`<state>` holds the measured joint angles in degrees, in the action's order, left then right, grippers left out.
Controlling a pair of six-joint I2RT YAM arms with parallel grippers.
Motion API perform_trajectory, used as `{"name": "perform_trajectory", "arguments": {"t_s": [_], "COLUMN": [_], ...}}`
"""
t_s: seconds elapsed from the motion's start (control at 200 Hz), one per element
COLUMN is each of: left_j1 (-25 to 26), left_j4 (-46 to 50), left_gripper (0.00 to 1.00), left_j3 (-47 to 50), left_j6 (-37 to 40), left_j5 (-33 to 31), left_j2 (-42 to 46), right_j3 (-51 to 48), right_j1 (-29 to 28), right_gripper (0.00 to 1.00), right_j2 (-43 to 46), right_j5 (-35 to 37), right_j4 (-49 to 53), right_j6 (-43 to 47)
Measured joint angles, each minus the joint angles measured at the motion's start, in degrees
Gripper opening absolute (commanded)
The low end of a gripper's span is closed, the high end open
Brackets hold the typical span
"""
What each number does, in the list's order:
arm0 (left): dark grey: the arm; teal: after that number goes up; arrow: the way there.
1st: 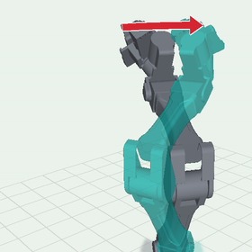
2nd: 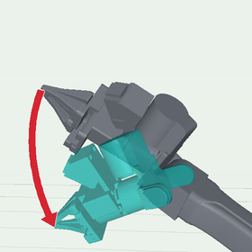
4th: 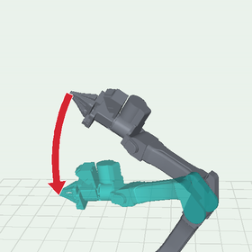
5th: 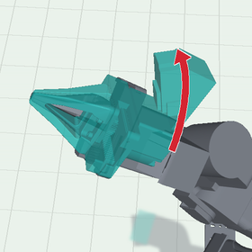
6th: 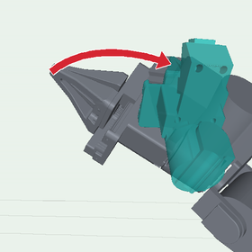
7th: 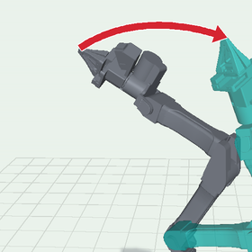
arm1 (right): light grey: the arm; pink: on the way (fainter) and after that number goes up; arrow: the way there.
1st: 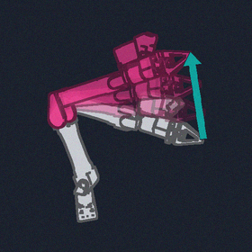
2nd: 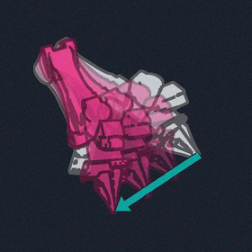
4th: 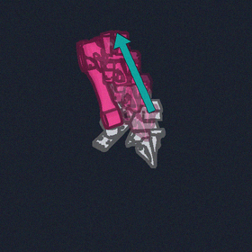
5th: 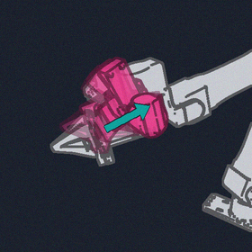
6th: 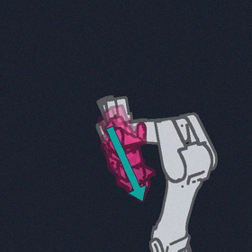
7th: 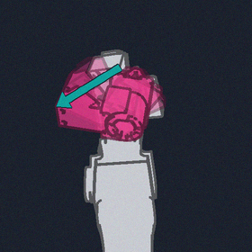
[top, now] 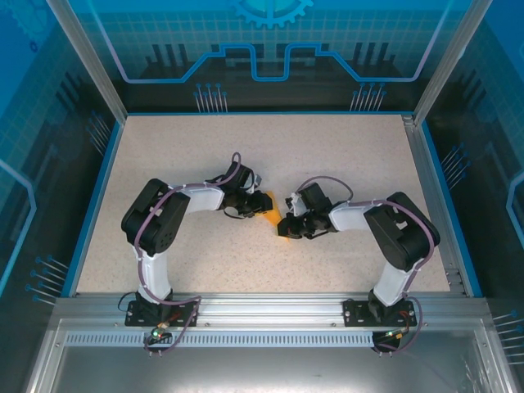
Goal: Fold a paper plane with a square sheet of paper (pick it up from the middle)
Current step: Fold the wing for the fifth time at the center of the table.
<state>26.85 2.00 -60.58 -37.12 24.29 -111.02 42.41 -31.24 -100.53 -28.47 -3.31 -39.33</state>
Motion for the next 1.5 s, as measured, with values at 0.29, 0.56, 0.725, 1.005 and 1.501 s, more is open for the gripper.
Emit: {"name": "perform_trajectory", "arguments": {"t_s": [0.29,0.56,0.725,1.005,1.501], "left_j1": [0.0,0.0,0.0,0.0,0.0], "left_j4": [0.0,0.1,0.1,0.1,0.0], "left_gripper": [0.33,0.33,0.34,0.34,0.37], "left_j3": [0.0,0.0,0.0,0.0,0.0], "left_j6": [0.2,0.4,1.1,1.3,1.5], "left_j5": [0.0,0.0,0.2,0.2,0.7], "left_j2": [0.0,0.0,0.0,0.0,0.1], "right_j3": [-1.3,-2.8,-4.3,-7.6,-5.4], "right_j1": [0.2,0.5,1.0,2.6,3.2], "right_gripper": [0.10,0.10,0.10,0.11,0.24], "right_j2": [1.2,3.5,4.7,7.7,17.6], "right_j5": [0.0,0.9,0.8,-0.7,7.7], "right_j4": [-0.2,2.6,2.9,3.8,15.2], "right_j6": [-0.3,1.4,2.2,3.4,4.9]}}
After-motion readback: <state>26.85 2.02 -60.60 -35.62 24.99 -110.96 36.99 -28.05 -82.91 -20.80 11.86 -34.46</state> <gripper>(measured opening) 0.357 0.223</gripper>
